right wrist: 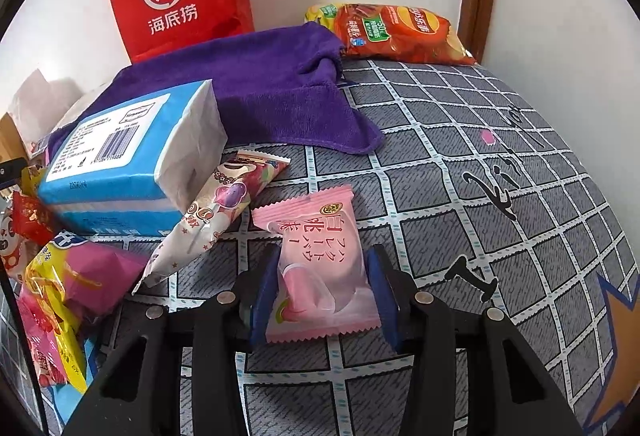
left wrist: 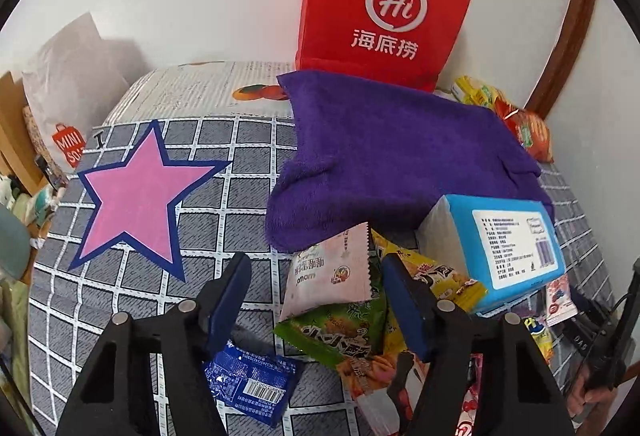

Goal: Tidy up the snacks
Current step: 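Grasp the pink candy with the right tool while the left tool grasps the blue wrapper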

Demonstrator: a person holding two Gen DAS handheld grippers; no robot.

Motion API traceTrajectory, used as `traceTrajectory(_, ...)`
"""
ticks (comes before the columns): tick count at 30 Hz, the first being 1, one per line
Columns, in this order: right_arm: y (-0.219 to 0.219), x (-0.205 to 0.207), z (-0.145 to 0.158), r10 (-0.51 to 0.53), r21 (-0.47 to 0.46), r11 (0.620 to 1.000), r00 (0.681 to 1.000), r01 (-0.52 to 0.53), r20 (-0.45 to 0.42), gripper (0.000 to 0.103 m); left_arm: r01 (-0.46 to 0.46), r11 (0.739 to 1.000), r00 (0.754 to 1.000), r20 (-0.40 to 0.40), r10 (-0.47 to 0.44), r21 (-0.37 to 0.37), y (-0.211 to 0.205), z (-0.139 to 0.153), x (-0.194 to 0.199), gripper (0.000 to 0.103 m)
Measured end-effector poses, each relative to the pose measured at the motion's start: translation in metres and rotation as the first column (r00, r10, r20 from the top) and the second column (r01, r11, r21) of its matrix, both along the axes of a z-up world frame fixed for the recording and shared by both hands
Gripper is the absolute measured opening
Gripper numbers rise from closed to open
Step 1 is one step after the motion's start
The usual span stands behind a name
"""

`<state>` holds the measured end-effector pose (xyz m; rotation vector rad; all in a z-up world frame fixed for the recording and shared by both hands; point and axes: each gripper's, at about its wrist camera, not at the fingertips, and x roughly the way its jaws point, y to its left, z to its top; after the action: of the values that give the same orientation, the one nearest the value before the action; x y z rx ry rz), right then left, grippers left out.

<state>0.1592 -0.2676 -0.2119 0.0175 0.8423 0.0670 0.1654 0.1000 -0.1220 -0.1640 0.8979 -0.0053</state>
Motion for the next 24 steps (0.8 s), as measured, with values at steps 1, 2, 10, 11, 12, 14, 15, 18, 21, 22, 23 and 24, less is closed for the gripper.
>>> traceTrajectory(1,0.000,0.000,0.000,0.000,-0.001,1.000,1.000,0.000,0.000,0.045,-0.003,1.000,1.000,0.002,0.003,-0.009,0.004,0.000,-0.001,0.060)
traceTrajectory(2,0.000,0.000,0.000,0.001,-0.001,1.000,1.000,-0.001,0.000,0.045,-0.009,1.000,1.000,0.004,0.009,-0.016,0.008,0.001,-0.003,0.057)
traceTrajectory(10,0.000,0.000,-0.001,0.002,-0.002,1.000,1.000,-0.002,0.002,0.046,-0.027,0.999,1.000,-0.007,0.027,-0.026,0.029,-0.003,-0.012,0.051)
traceTrajectory(11,0.000,0.000,-0.001,0.002,-0.002,1.000,1.000,-0.002,0.003,0.046,-0.025,0.999,1.000,-0.005,0.024,-0.027,0.030,-0.004,-0.014,0.049)
traceTrajectory(12,0.000,0.000,-0.001,0.002,-0.002,1.000,1.000,-0.002,0.003,0.046,-0.023,0.999,1.000,-0.005,0.023,-0.035,0.032,-0.005,-0.015,0.049)
traceTrajectory(14,0.000,0.000,-0.001,0.001,-0.001,1.000,1.000,-0.001,0.003,0.046,-0.027,0.998,1.000,-0.009,0.027,-0.059,0.036,-0.005,-0.018,0.049)
traceTrajectory(15,0.000,0.000,-0.001,0.001,-0.002,1.000,1.000,-0.001,0.003,0.046,-0.032,0.997,0.999,-0.010,0.032,-0.072,0.038,-0.005,-0.021,0.049)
traceTrajectory(18,0.000,0.000,-0.001,0.001,-0.002,1.000,1.000,-0.001,0.004,0.046,-0.031,0.997,0.999,-0.012,0.030,-0.076,0.041,-0.005,-0.032,0.054)
traceTrajectory(21,0.000,0.000,-0.001,0.000,0.000,1.000,1.000,0.000,0.007,0.046,-0.017,0.999,1.000,-0.011,0.017,-0.048,0.040,-0.006,-0.042,0.066)
traceTrajectory(22,0.000,0.000,-0.001,0.000,0.000,1.000,1.000,0.000,0.007,0.046,-0.012,0.999,1.000,-0.018,0.011,-0.040,0.040,-0.009,-0.044,0.067)
traceTrajectory(23,0.000,0.000,-0.001,0.000,0.000,1.000,1.000,0.000,0.007,0.046,-0.007,0.999,1.000,-0.028,0.006,-0.033,0.039,-0.012,-0.046,0.067)
traceTrajectory(24,0.000,0.000,-0.001,0.000,0.000,1.000,1.000,0.000,0.008,0.046,-0.003,1.000,0.999,-0.042,0.002,-0.026,0.039,-0.016,-0.047,0.068)
